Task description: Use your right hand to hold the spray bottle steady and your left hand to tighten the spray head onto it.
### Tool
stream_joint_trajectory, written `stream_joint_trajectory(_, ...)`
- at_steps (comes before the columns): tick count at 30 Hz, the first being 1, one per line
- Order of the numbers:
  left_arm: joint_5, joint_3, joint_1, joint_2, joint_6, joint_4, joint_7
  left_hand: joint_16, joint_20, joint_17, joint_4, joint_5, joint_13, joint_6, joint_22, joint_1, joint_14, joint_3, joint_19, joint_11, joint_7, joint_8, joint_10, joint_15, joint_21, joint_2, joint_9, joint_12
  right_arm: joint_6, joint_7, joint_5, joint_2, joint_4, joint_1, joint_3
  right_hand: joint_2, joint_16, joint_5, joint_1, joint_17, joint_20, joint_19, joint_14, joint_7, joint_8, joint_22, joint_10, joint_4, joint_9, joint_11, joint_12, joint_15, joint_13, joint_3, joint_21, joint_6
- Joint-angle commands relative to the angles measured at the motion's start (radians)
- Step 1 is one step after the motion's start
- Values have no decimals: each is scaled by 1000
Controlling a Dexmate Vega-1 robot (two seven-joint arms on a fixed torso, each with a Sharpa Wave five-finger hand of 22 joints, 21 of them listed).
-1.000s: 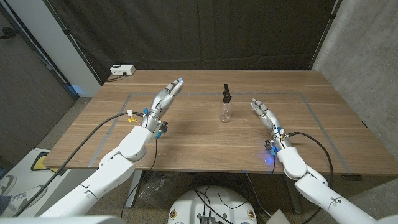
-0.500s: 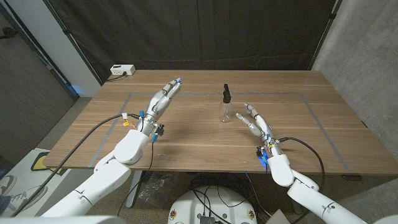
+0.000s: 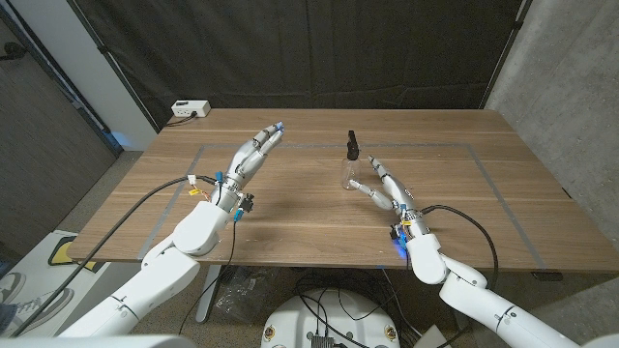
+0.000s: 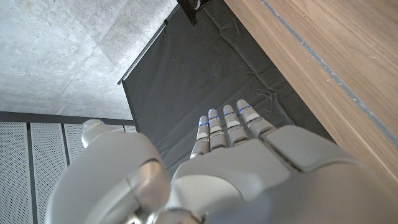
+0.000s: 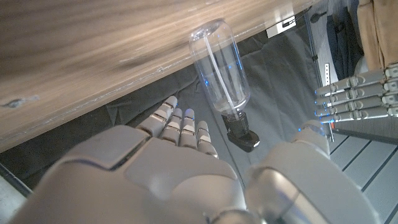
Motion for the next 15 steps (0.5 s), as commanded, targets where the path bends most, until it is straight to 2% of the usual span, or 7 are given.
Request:
stream_joint_trajectory(1,1,-2,-4,4,-4,-3,-20,-2,7,3,2,-3,3,12,3,-3,8,-8,3,-4,-4,7,12,-1,-4,3,4,1,-133,19,-31,-7,-39,48,-55,-5,7,12,22,2,-13,7,7,4,7,1,1,-11,2,-4,2,3,2,-2,5,-2)
stream_joint_trajectory(15,20,-8,10,14,33,-48,-6,-4,14,3,3,-4,3,23,3,0,15,-9,-6,-7,-8,5,24,-5,-12,6,4,-1,-67,47,15,39,99,167,-128,-11,17,28,56,2,-21,41,42,-2,23,1,36,-18,4,-14,17,-9,2,-1,15,23)
